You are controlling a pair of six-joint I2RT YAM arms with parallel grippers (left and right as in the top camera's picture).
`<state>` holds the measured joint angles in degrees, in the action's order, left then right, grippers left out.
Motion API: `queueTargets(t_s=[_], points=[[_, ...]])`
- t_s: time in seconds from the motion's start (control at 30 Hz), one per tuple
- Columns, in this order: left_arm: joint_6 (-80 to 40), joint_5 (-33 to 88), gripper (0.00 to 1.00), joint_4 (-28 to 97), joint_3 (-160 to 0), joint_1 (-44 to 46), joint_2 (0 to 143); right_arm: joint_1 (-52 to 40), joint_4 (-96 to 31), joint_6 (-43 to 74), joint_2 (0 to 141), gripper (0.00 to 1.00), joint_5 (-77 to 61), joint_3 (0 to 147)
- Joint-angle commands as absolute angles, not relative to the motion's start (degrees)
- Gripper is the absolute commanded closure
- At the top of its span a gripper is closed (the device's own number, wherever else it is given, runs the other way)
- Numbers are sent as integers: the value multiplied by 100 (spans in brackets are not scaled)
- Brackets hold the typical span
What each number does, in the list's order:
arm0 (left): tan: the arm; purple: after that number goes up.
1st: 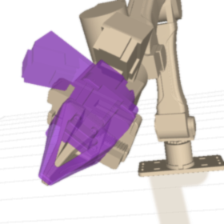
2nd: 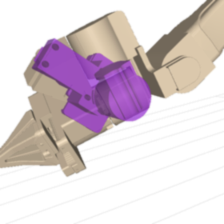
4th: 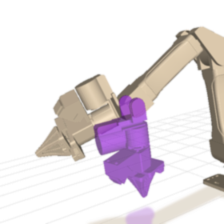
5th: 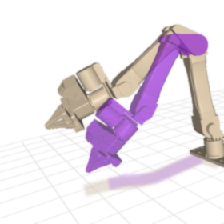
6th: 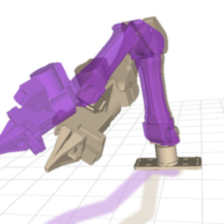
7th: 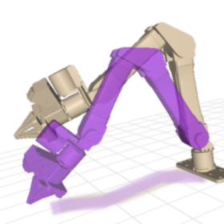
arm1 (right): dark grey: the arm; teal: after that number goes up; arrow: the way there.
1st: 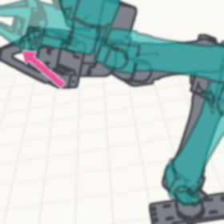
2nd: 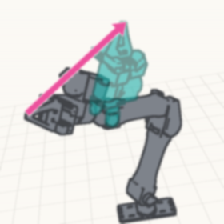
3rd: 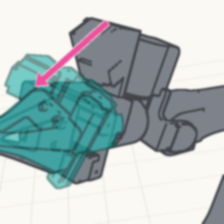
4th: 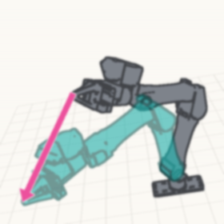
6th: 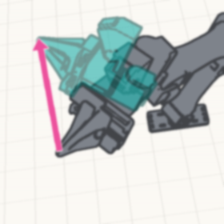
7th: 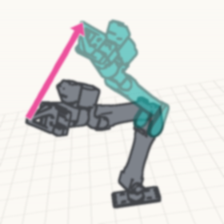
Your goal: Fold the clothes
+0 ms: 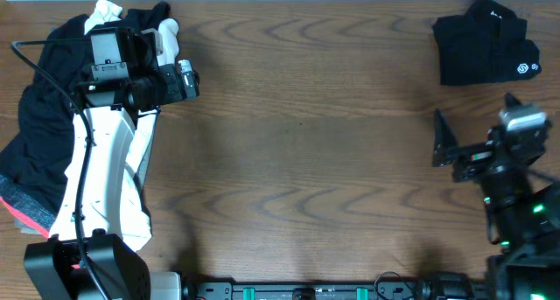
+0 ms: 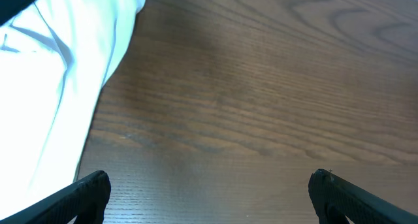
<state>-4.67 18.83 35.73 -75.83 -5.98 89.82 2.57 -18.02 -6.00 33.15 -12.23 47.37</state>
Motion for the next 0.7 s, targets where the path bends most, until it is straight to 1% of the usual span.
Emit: queueTargets(t_s=[0.0, 0.07, 0.17, 0.27, 0.47, 0.57, 0.67], points=[[-517, 1833, 2, 3570, -7620, -607, 9024, 305, -1109, -150, 2921, 1, -1142, 3658], [-517, 1833, 2, 3570, -7620, -607, 9024, 305, -360, 54, 2655, 1, -1162, 2921], [-517, 1833, 2, 3570, -7620, -607, 9024, 303, 617, 64, 2209, 1, -1234, 1944], [-517, 1833, 2, 3570, -7620, -607, 9024, 305, 1162, 62, 1669, 1, -1238, 1151], [-517, 1833, 2, 3570, -7620, -607, 9024, 375, 1146, 62, 897, 1, -1221, 360], [-517, 1833, 2, 3570, -7620, -607, 9024, 381, 956, 60, 637, 1, -1223, 30], [-517, 1833, 2, 3570, -7620, -607, 9024, 379, 445, 32, 489, 1, -1179, 30]])
